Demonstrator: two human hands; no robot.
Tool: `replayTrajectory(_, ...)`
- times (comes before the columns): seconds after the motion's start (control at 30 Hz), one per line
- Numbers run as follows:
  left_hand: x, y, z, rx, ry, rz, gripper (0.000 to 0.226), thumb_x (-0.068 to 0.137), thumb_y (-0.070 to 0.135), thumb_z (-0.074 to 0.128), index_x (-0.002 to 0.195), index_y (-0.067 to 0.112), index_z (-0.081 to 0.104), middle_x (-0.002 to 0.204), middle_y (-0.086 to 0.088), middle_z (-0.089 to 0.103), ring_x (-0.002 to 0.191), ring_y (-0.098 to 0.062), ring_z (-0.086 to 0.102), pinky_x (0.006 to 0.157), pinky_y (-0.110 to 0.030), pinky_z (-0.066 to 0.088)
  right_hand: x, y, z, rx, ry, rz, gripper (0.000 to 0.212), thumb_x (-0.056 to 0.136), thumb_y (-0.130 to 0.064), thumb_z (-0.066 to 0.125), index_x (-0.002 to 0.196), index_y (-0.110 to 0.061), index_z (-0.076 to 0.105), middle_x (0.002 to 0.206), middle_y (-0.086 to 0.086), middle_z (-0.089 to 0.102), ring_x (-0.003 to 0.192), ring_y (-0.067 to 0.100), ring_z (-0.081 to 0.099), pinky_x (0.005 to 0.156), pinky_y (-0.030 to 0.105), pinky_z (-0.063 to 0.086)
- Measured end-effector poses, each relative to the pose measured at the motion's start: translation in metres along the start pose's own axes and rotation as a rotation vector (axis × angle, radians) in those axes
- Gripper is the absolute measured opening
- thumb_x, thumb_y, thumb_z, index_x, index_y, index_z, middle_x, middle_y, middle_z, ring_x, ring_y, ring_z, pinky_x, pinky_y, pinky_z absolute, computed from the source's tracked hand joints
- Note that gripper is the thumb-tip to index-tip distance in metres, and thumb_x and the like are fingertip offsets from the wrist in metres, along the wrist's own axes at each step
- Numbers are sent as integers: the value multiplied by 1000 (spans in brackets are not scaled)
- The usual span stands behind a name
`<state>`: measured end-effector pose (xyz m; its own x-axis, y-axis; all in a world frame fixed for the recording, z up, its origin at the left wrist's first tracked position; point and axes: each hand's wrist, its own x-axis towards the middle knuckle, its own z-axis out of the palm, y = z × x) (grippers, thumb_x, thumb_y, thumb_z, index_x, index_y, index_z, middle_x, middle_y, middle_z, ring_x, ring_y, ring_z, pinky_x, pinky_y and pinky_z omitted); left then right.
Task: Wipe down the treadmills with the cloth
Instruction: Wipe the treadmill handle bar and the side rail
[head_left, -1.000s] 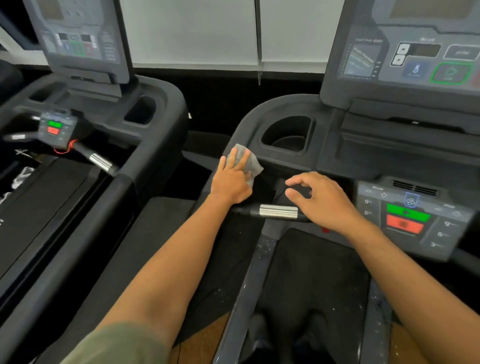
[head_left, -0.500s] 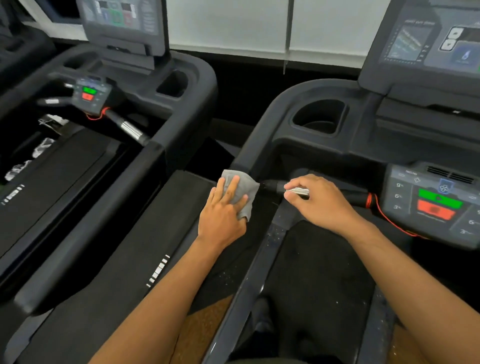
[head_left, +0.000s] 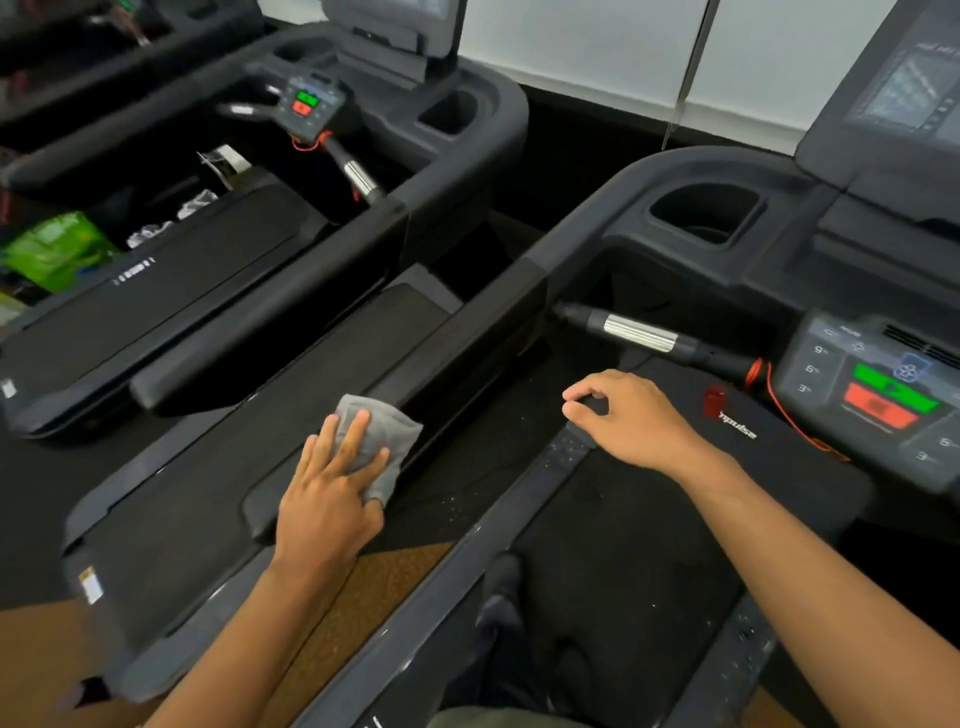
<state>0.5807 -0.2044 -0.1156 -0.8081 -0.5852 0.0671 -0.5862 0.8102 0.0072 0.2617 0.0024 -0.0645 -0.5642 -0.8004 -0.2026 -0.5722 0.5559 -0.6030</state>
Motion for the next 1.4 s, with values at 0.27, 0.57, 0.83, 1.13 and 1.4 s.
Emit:
replayTrajectory(0.27, -82, 2, 14, -40, 51, -383, 70, 79, 37, 35, 134, 11, 71, 163, -17, 40, 154, -48, 26, 124, -63, 25, -17, 16, -12, 17, 29, 19, 25, 98, -45, 61, 118, -34, 70, 126, -10, 64, 116, 12, 59, 107, 42, 44)
replayTrajectory(0.57, 29, 88, 46, -69, 86, -160, 69, 88, 27, 51, 153, 5, 46, 167, -23, 28, 160, -46, 1, 129, -59, 1, -4, 42, -36, 35, 97, 84, 24, 97, -45, 62, 117, -35, 71, 126, -11, 66, 122, 14, 57, 107, 42, 45)
replayTrajectory(0.83, 183, 158, 67, -124, 102, 212, 77, 91, 12, 64, 161, 4, 32, 168, -18, 31, 160, -38, 6, 131, -53, -2, 29, 60, -52, 49, 159, 156, 21, 98, -41, 63, 116, -33, 72, 127, -13, 67, 125, 12, 57, 107, 36, 43)
replayTrajectory(1.13, 293, 239, 87, -299, 27, 323, 64, 106, 14, 43, 164, 3, 17, 172, -19, 14, 162, -33, -3, 131, -45, -7, 54, 67, -50, 84, 211, 222, 20, 98, -39, 63, 115, -33, 72, 122, -15, 68, 121, 10, 58, 107, 36, 45)
replayTrajectory(1.4, 240, 254, 86, -787, -27, -58, 63, 111, 41, 27, 166, 11, 17, 172, -1, 8, 161, -24, 4, 130, -47, 20, 70, 67, -46, 135, 228, 241, 20, 99, -38, 62, 115, -33, 72, 118, -14, 68, 117, 10, 58, 103, 33, 45)
